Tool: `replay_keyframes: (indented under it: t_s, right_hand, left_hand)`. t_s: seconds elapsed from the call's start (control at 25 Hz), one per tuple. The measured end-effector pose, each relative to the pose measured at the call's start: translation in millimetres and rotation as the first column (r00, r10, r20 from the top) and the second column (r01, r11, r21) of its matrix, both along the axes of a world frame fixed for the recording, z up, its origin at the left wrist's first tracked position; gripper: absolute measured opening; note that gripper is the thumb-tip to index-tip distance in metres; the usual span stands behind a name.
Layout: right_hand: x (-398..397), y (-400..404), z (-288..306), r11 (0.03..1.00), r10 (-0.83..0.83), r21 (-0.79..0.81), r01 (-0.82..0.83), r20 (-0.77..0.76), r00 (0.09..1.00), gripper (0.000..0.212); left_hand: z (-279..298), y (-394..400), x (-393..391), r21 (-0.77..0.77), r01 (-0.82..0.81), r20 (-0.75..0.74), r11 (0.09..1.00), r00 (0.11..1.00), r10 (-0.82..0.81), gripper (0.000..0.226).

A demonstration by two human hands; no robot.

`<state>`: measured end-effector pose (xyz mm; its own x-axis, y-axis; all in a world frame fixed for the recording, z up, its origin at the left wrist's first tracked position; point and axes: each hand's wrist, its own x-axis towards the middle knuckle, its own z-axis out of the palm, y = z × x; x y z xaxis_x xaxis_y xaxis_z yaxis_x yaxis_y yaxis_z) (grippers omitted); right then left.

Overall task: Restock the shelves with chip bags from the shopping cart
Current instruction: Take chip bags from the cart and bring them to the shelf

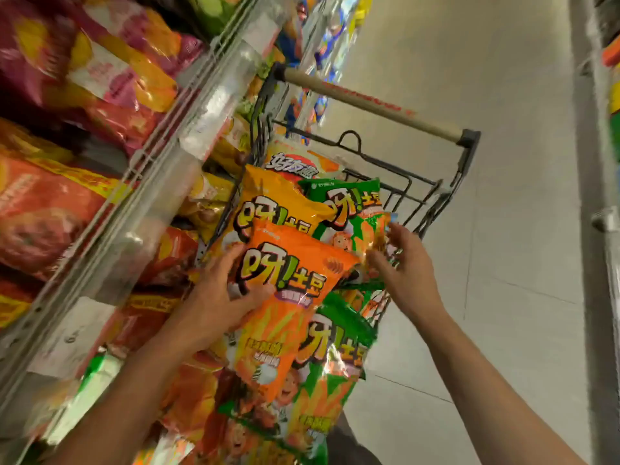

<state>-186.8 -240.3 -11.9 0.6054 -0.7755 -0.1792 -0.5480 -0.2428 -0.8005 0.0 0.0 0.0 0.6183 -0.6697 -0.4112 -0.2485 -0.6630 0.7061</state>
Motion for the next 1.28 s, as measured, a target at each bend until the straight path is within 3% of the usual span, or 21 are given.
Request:
replay_keyframes:
  t_s: [0.08,0.16,0.2,0.28,0.32,0.4,0.52,0.68,0.8,0.96,1.08,1.28]
  right_hand:
    - [19,-27,-11,1.0,-0.008,0.015,0.008,-0.057,0.998,0.06]
    - [33,-46,-14,0.971,-0.064,0.227,0.077,-0.063,0.996,0.066]
    - [36,-51,-21,0.913,-0.102,0.393,0.109,-0.041,0.994,0.064]
    - [34,-54,-32,0.705,-0.127,0.697,0.132,-0.058,0.99,0.058]
    - [33,-57,-34,0.628,-0.108,0.769,0.116,-0.062,0.992,0.056]
    - [31,-64,-37,0.576,-0.067,0.813,0.078,-0.048,0.997,0.052]
    - [27,-65,-34,0.582,-0.054,0.813,0.027,0.005,0.999,0.048]
    - [12,-59,-23,0.73,-0.083,0.682,0.037,0.034,0.996,0.045]
    - [-3,-55,-14,0.785,-0.084,0.618,0.032,0.054,0.995,0.047]
    - [-17,-48,10,0.867,-0.119,0.499,0.01,0.188,0.975,0.045]
    - [-22,-39,33,0.904,-0.133,0.427,-0.008,0.3,0.945,0.045]
    - [-35,5,74,0.922,-0.064,0.371,-0.108,0.423,0.904,0.045]
  left_hand:
    - [-4,-6,2,0.042,-0.078,-0.137,0.996,0.987,0.083,0.107]
    - [0,-5,0,0.086,-0.131,-0.237,0.988,0.96,0.148,0.104]
    - [2,-6,1,0.111,-0.154,-0.26,0.982,0.949,0.179,0.101]
    - [10,-10,3,0.148,-0.174,-0.279,0.974,0.937,0.21,0.093]
    - [14,-11,2,0.143,-0.17,-0.28,0.975,0.938,0.205,0.094]
    - [18,-13,-1,0.157,-0.199,-0.259,0.967,0.937,0.234,0.105]
    - [23,-9,-12,0.115,-0.245,-0.274,0.963,0.924,0.268,0.103]
    - [28,3,-27,0.049,-0.355,-0.216,0.934,0.909,0.357,0.083]
    - [35,12,-39,0.002,-0.449,-0.139,0.893,0.885,0.445,0.083]
    - [41,25,-56,-0.112,-0.541,-0.048,0.834,0.841,0.539,0.067]
    - [51,43,-70,-0.194,-0.58,-0.001,0.791,0.807,0.591,0.072]
    - [82,100,-104,-0.369,-0.628,-0.037,0.686,0.747,0.664,0.064]
